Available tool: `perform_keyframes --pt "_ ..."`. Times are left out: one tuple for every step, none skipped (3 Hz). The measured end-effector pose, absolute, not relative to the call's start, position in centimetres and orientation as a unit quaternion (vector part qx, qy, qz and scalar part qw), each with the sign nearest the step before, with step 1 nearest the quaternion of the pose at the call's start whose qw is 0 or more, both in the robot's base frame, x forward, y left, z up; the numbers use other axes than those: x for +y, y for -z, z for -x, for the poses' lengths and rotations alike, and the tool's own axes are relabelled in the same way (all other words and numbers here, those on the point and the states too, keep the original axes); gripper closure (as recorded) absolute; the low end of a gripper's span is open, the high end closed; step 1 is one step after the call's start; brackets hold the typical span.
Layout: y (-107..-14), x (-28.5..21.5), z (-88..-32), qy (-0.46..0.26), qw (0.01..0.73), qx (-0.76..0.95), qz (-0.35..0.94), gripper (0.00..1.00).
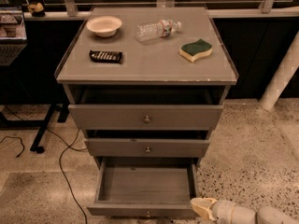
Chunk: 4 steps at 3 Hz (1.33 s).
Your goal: Close bottom drawer
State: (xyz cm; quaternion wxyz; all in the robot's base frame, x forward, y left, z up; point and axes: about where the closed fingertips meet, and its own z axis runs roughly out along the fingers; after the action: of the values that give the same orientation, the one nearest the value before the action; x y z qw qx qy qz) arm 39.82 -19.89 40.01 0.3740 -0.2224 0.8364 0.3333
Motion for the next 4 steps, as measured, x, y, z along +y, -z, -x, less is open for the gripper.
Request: perform_keyframes --pt "-39.1 -19.9 -39.9 -0.333 0.367 0.842 0.213 1.00" --pt "-35.4 -22.1 -40.0 -0.324 0.354 0.862 0.163 1.00" --pt "-31.3 -23.9 -40.1 -0.315 0.340 0.877 0.129 1.00" --pt "-27.5 -25.2 -40.2 -0.318 0.323 0.886 0.101 1.00"
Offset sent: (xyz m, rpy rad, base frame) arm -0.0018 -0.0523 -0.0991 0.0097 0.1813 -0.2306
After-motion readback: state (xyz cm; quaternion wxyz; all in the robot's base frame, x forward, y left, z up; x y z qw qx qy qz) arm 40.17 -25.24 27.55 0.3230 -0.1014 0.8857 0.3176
